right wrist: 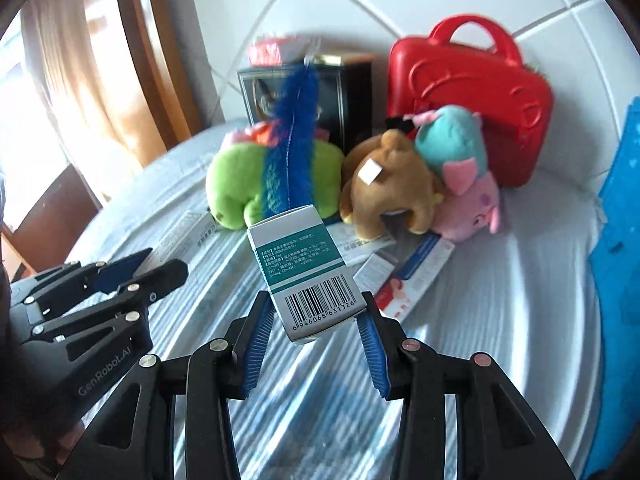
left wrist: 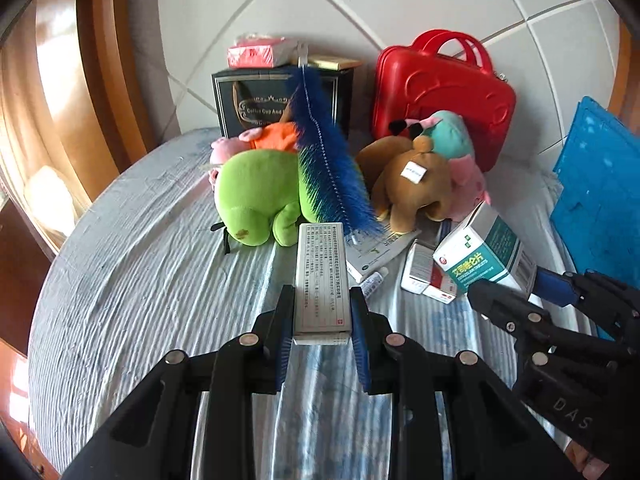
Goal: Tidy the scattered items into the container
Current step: 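Carry both medicine boxes over the blue crate with both grippers, then lower both boxes into the crate and open both grippers, then move both grippers back from the crate toward the bed items, then grasp the white-pink ointment tube with the left gripper while the right grasps the blue-white ointment box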
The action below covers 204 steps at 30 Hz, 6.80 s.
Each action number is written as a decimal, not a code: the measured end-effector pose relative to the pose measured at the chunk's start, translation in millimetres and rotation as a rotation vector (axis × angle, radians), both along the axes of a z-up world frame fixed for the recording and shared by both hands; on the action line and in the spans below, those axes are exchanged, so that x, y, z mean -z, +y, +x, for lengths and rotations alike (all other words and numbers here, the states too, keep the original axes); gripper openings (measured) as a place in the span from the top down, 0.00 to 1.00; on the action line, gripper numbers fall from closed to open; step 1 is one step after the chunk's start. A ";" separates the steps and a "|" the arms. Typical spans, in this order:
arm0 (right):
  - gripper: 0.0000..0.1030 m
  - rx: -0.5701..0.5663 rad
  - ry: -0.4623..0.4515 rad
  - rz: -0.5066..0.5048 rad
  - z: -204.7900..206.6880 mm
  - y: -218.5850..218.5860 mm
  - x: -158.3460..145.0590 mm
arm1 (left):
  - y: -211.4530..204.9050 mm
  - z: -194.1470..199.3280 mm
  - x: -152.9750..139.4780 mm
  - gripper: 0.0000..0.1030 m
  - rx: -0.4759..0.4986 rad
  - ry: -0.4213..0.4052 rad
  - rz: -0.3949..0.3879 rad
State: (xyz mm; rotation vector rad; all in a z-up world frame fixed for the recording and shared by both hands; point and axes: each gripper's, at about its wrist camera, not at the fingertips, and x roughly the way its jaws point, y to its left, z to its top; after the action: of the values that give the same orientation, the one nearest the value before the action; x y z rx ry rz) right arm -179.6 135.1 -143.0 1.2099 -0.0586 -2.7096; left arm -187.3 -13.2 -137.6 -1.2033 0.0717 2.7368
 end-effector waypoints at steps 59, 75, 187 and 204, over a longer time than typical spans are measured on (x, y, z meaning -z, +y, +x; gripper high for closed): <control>0.59 0.436 0.269 0.261 319.0 471.7 -205.2 | 516.6 275.4 -202.1 0.75 0.469 0.126 0.067; 0.59 0.337 -0.017 0.278 299.6 533.1 -136.1 | 572.5 253.5 -143.7 0.75 0.478 -0.119 -0.042; 0.43 0.148 -0.304 -0.059 -86.2 70.9 113.9 | 38.6 -96.8 143.7 0.53 0.164 -0.231 -0.052; 0.56 0.178 -0.306 -0.030 -82.2 94.7 137.9 | 71.6 -92.9 147.0 0.84 0.177 -0.188 -0.004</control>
State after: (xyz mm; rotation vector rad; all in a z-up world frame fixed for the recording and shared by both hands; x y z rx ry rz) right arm -261.8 229.8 -280.9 1.6730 -0.2567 -2.6280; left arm -280.2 58.4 -284.6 -1.3784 0.1544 2.4634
